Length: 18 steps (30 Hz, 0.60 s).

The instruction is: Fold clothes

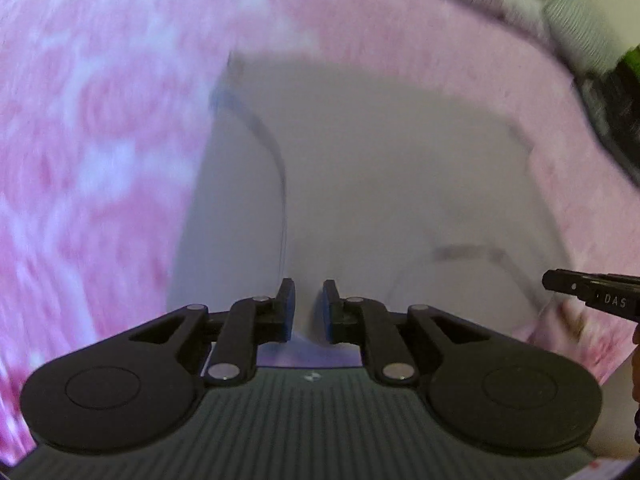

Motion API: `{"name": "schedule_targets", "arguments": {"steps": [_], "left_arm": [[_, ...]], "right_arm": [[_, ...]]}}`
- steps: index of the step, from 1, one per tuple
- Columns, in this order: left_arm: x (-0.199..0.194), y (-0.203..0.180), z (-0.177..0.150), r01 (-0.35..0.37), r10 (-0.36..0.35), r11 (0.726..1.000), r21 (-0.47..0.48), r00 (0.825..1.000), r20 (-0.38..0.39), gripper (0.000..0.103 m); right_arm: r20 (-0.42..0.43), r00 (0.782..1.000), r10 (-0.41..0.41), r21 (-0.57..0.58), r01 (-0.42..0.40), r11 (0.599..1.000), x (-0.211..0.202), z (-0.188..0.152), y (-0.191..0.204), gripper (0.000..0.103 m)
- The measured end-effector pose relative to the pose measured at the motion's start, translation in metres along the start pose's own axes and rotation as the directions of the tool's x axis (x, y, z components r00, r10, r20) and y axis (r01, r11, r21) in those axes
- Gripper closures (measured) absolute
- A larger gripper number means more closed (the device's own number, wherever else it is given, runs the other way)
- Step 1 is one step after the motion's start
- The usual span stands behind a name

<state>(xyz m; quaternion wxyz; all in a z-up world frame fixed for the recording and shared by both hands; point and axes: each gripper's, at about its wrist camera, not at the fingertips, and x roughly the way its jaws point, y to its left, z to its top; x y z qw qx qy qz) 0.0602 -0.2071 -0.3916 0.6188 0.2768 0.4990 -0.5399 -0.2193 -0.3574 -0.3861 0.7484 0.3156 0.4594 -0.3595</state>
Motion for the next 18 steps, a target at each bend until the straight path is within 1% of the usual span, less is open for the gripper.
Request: {"name": "schedule_targets", "arguments": {"steps": [1,2,4,5,6,7,8,9,11,18], "left_arm": [[0.001,-0.003,-0.002,-0.018,0.018,1.0,0.004,1.0,0.007,0.093],[0.0,-0.007,0.0,-0.035,0.035,0.999,0.008,0.999,0.0,0.093],[-0.001,-0.015,0.009,-0.071,0.071,0.997,0.007,0.997,-0.041,0.091],[-0.001,-0.018,0.013,-0.091,0.091,0.996,0.005,0.994,-0.066,0.087],[-0.001,-0.022,0.017,-0.12,0.121,0.993,0.009,0.988,-0.096,0.081],[-0.003,-0.026,0.021,-0.15,0.151,0.988,0.018,0.982,-0.117,0.079],[-0.005,-0.029,0.024,-0.169,0.171,0.985,0.023,0.978,-0.123,0.077],[-0.008,-0.032,0.025,-0.181,0.183,0.983,0.03,0.975,-0.128,0.073],[-0.011,-0.038,0.028,-0.197,0.201,0.98,0.041,0.969,-0.143,0.07],[-0.015,-0.05,0.026,-0.208,0.213,0.977,0.047,0.965,-0.153,0.068]], "right_arm": [[-0.022,1.0,-0.01,-0.007,0.009,1.0,0.006,-0.002,0.001,0.091],[-0.005,1.0,-0.007,-0.017,0.007,1.0,0.005,-0.002,0.002,0.091],[-0.028,1.0,-0.007,-0.023,0.006,1.0,0.003,0.007,0.004,0.091],[-0.039,0.999,-0.005,-0.015,0.004,1.0,0.001,0.011,0.004,0.09],[-0.046,0.999,0.001,-0.001,-0.001,1.0,-0.002,0.015,0.003,0.086],[-0.046,0.999,0.016,0.014,-0.016,1.0,-0.006,0.019,0.002,0.072],[-0.043,0.999,0.031,0.027,-0.03,0.999,-0.01,0.019,-0.001,0.062],[-0.038,0.998,0.043,0.045,-0.041,0.998,-0.012,0.018,-0.002,0.045],[-0.018,0.998,0.063,0.065,-0.062,0.996,-0.018,0.02,-0.005,0.043],[-0.014,0.998,0.062,0.073,-0.061,0.995,-0.021,0.022,-0.017,0.043]]}}
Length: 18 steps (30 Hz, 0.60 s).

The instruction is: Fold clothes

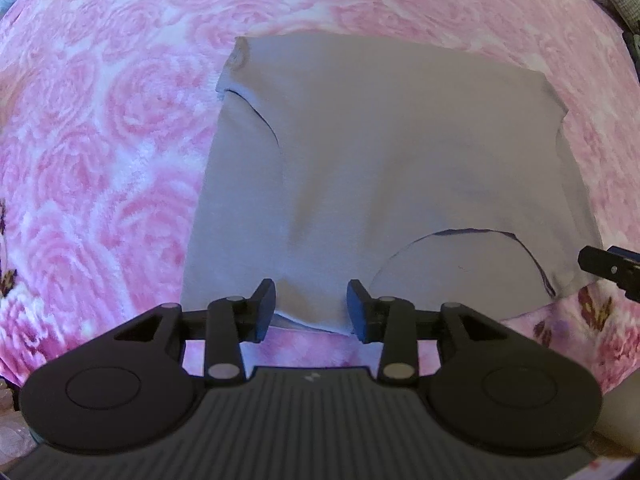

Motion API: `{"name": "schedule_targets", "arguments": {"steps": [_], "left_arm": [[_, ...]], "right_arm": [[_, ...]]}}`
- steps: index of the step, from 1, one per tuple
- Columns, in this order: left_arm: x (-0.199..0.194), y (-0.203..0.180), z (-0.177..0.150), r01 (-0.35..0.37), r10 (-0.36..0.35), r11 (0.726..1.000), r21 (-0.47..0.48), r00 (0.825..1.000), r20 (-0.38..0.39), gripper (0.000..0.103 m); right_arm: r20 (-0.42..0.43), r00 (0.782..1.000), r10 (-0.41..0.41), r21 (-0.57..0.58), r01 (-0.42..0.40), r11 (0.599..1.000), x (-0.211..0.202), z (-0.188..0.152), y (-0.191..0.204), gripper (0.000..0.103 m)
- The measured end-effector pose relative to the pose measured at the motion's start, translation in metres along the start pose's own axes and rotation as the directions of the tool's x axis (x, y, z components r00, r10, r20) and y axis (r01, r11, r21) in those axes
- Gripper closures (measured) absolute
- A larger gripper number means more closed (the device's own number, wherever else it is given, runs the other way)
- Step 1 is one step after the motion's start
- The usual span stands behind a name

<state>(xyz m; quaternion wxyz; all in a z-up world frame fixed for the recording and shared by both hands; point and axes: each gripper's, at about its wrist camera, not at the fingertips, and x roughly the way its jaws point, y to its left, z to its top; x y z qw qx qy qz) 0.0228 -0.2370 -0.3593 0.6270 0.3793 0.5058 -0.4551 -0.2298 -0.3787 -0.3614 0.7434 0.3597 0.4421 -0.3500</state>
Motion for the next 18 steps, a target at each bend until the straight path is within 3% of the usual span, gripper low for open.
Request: {"name": "schedule_targets", "arguments": {"steps": [10,15,18], "left_arm": [[-0.004,0.006,-0.003,0.017,-0.017,1.0,-0.015,1.0,0.0,0.068],[-0.011,0.035,0.008,0.096,-0.089,0.992,-0.082,0.992,0.089,0.068],[-0.008,0.056,0.021,0.161,-0.141,0.979,-0.129,0.978,0.152,0.068]], "right_arm": [[-0.002,0.999,0.037,0.027,-0.037,0.999,0.0,0.002,-0.014,0.043],[0.065,0.993,0.101,0.104,-0.108,0.989,0.006,0.016,-0.046,0.043],[0.119,0.983,0.14,0.162,-0.159,0.974,0.022,0.035,-0.072,0.044]]}}
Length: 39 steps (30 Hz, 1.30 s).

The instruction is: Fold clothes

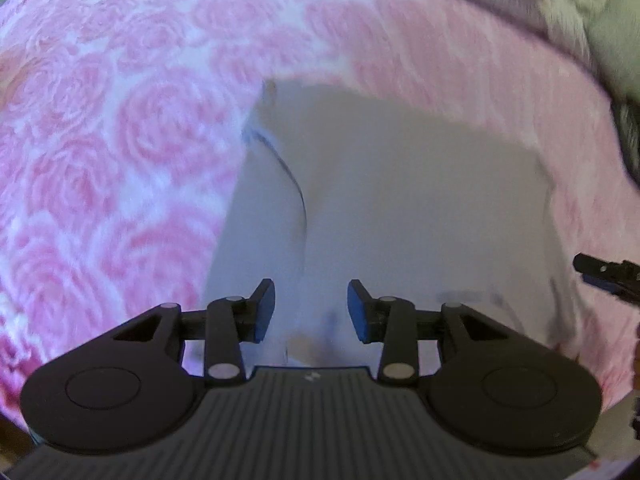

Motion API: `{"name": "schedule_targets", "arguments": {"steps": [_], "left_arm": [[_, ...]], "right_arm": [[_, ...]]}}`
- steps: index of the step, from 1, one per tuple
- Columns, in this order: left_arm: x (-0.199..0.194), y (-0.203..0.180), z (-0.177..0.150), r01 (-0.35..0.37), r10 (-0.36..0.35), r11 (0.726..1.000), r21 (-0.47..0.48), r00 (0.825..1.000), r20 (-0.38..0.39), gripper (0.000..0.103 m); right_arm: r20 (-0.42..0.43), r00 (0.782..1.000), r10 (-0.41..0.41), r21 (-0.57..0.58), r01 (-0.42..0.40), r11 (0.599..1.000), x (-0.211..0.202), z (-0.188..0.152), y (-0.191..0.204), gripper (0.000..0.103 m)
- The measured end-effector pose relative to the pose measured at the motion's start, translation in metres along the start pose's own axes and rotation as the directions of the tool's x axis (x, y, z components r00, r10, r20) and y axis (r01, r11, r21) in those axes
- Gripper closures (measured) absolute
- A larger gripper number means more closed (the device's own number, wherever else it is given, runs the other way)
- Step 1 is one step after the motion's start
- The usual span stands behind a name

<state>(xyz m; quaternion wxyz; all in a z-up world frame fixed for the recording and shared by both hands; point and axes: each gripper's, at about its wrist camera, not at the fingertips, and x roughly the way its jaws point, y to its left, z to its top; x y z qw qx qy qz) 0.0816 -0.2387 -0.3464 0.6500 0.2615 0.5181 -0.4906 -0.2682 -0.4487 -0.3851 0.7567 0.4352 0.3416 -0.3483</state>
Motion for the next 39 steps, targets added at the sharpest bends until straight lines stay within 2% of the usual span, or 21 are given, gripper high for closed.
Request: {"name": "schedule_targets", "arguments": {"steps": [5,9,13,15,17,19,22,24,26,28,29,31,33,36,39], "left_arm": [[0.009,0.028,0.023,0.036,-0.033,0.993,-0.109,0.999,0.033,0.068],[0.009,0.041,0.03,0.065,-0.056,0.983,-0.17,0.997,0.055,0.068],[0.014,0.051,0.03,0.079,-0.07,0.976,-0.204,0.996,0.047,0.068],[0.018,0.054,0.03,0.073,-0.067,0.976,-0.207,0.997,0.036,0.069],[0.021,0.057,0.03,0.076,-0.07,0.975,-0.21,0.997,0.032,0.069],[0.025,0.063,0.032,0.086,-0.082,0.973,-0.215,0.996,0.027,0.069],[0.032,0.072,0.037,0.094,-0.093,0.973,-0.211,0.996,0.016,0.069],[0.035,0.08,0.042,0.106,-0.106,0.973,-0.204,0.994,0.011,0.069],[0.038,0.09,0.047,0.119,-0.121,0.973,-0.197,0.993,0.006,0.069],[0.04,0.102,0.054,0.128,-0.132,0.974,-0.187,0.991,-0.008,0.069],[0.04,0.108,0.056,0.134,-0.139,0.975,-0.179,0.99,-0.014,0.069],[0.038,0.123,0.063,0.147,-0.153,0.975,-0.169,0.988,-0.024,0.069],[0.037,0.138,0.068,0.16,-0.168,0.973,-0.163,0.985,-0.035,0.069],[0.034,0.161,0.075,0.177,-0.187,0.97,-0.165,0.981,-0.05,0.069],[0.031,0.181,0.079,0.208,-0.22,0.963,-0.168,0.974,-0.056,0.069]], "right_arm": [[0.04,0.99,0.135,0.093,-0.139,0.986,0.037,0.038,-0.03,0.044],[0.027,0.965,0.261,0.142,-0.262,0.954,0.07,0.058,-0.047,0.048],[0.022,0.952,0.306,0.141,-0.306,0.942,0.08,0.066,-0.055,0.06],[0.021,0.947,0.322,0.121,-0.322,0.939,0.082,0.065,-0.058,0.063],[0.024,0.942,0.334,0.121,-0.334,0.935,0.084,0.065,-0.063,0.071],[0.019,0.944,0.33,0.121,-0.33,0.936,0.085,0.063,-0.066,0.089],[0.012,0.95,0.311,0.14,-0.31,0.94,0.087,0.064,-0.066,0.099],[0.011,0.964,0.266,0.128,-0.266,0.956,0.083,0.064,-0.057,0.101],[0.007,0.985,0.173,0.096,-0.172,0.98,0.078,0.064,-0.039,0.102],[0.007,1.0,0.023,0.048,-0.023,0.999,0.072,0.066,-0.007,0.102],[0.013,0.998,-0.063,0.013,0.063,0.998,0.069,0.067,0.013,0.102],[0.052,0.973,-0.227,-0.093,0.231,0.968,0.062,0.065,0.066,0.102],[0.105,0.941,-0.322,-0.195,0.337,0.921,0.059,0.06,0.125,0.102],[0.192,0.911,-0.366,-0.345,0.412,0.844,0.065,0.041,0.219,0.102],[0.217,0.912,-0.348,-0.448,0.41,0.794,0.091,0.011,0.301,0.102]]}}
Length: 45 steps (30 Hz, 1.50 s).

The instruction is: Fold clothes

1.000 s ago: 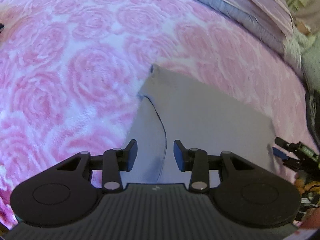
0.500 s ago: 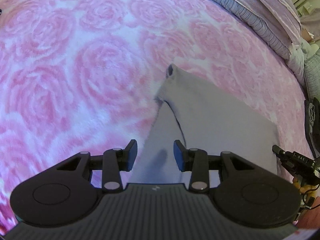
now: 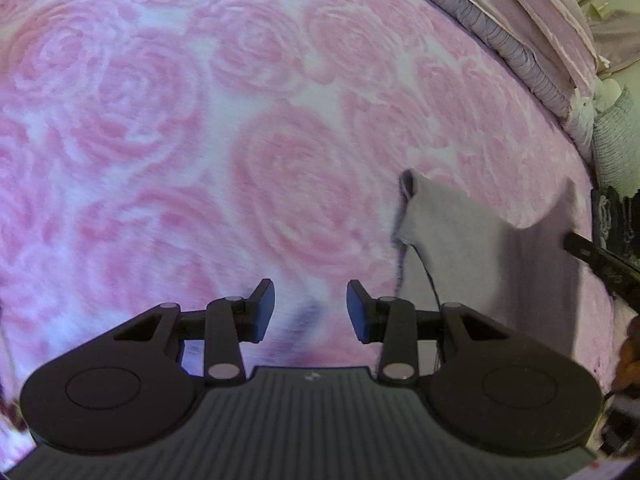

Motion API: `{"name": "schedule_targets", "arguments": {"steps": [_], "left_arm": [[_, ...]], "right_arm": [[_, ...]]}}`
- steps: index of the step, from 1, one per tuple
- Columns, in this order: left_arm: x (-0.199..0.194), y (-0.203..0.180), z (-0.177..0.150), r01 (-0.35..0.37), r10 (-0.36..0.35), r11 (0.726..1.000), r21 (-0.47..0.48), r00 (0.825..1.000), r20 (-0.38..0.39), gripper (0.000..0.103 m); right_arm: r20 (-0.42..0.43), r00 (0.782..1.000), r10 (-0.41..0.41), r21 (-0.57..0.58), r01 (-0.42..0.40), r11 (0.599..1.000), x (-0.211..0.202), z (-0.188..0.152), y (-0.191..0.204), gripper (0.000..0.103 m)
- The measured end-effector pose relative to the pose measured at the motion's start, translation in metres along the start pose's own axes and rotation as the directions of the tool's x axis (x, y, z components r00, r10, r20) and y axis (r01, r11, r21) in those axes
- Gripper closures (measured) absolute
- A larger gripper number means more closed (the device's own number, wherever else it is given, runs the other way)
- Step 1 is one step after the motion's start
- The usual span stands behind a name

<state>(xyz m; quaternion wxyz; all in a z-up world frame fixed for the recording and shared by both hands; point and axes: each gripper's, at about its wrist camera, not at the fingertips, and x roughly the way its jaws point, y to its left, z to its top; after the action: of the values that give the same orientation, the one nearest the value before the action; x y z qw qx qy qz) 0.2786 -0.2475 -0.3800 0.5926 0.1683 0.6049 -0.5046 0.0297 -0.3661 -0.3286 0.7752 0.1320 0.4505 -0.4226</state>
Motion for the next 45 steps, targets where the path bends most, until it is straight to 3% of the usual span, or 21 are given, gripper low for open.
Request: {"name": "schedule_targets", "arguments": {"steps": [4,6,8,10,12,16,19,21,24,30,31,32,33,36,39,42,45], "left_arm": [[-0.004,0.019,0.002,0.026,-0.026,1.0,0.01,1.0,-0.014,0.069],[-0.004,0.028,0.001,0.039,-0.039,0.999,0.01,0.999,-0.032,0.069],[-0.004,0.033,-0.001,0.047,-0.046,0.999,0.019,0.998,-0.045,0.069],[-0.005,0.036,-0.007,0.051,-0.049,0.998,0.032,0.997,-0.053,0.069],[-0.006,0.036,-0.012,0.059,-0.056,0.997,0.043,0.996,-0.065,0.069],[-0.011,0.03,-0.026,0.088,-0.082,0.994,0.062,0.992,-0.093,0.069],[-0.01,0.024,-0.038,0.088,-0.079,0.993,0.073,0.99,-0.119,0.069],[-0.006,0.021,-0.044,0.078,-0.067,0.994,0.073,0.988,-0.136,0.069],[-0.005,0.022,-0.05,0.061,-0.052,0.996,0.067,0.989,-0.135,0.069],[-0.014,0.026,-0.053,0.033,-0.027,0.998,0.06,0.994,-0.103,0.069],[-0.015,0.027,-0.053,0.025,-0.019,0.998,0.057,0.995,-0.098,0.069],[-0.016,0.028,-0.053,0.016,-0.011,0.998,0.053,0.996,-0.093,0.069],[-0.017,0.03,-0.054,0.009,-0.005,0.999,0.047,0.996,-0.088,0.069],[-0.022,0.035,-0.056,-0.009,0.011,0.999,0.034,0.997,-0.072,0.069],[-0.026,0.041,-0.059,-0.023,0.024,1.0,0.014,0.998,-0.065,0.069],[-0.028,0.042,-0.058,-0.025,0.026,1.0,0.007,0.998,-0.059,0.069],[-0.029,0.035,-0.054,-0.007,0.008,1.0,0.026,0.999,-0.049,0.07]], "right_arm": [[-0.023,0.998,0.062,-0.078,-0.064,0.995,0.02,-0.006,0.093,0.102],[-0.137,0.987,0.085,-0.129,-0.103,0.986,0.043,-0.018,0.124,0.098],[-0.181,0.978,0.101,-0.126,-0.125,0.984,0.05,-0.028,0.131,0.089],[-0.145,0.98,0.135,-0.086,-0.149,0.985,0.033,-0.037,0.121,0.07],[-0.11,0.977,0.18,-0.024,-0.184,0.983,0.012,-0.045,0.101,0.066],[-0.081,0.986,0.145,0.024,-0.143,0.989,-0.036,-0.076,0.059,0.066],[-0.117,0.982,0.15,0.075,-0.142,0.987,-0.056,-0.101,0.029,0.066],[-0.174,0.965,0.198,0.174,-0.168,0.97,-0.056,-0.118,0.014,0.066],[-0.148,0.948,0.281,0.308,-0.226,0.924,-0.042,-0.127,-0.003,0.066],[-0.089,0.96,0.266,0.302,-0.228,0.926,-0.007,-0.119,-0.014,0.066],[-0.078,0.954,0.29,0.3,-0.255,0.919,-0.004,-0.118,-0.015,0.078],[-0.062,0.946,0.318,0.286,-0.289,0.914,-0.004,-0.118,-0.014,0.095],[-0.05,0.94,0.338,0.243,-0.317,0.917,-0.005,-0.116,-0.01,0.103],[-0.008,0.931,0.364,0.004,-0.364,0.931,-0.032,-0.111,0.022,0.103],[-0.041,0.896,0.442,-0.172,-0.442,0.88,-0.055,-0.113,0.06,0.103],[-0.17,0.86,0.481,-0.262,-0.51,0.82,-0.055,-0.124,0.096,0.102],[-0.248,0.859,0.447,-0.232,-0.501,0.834,-0.047,-0.131,0.101,0.085]]}}
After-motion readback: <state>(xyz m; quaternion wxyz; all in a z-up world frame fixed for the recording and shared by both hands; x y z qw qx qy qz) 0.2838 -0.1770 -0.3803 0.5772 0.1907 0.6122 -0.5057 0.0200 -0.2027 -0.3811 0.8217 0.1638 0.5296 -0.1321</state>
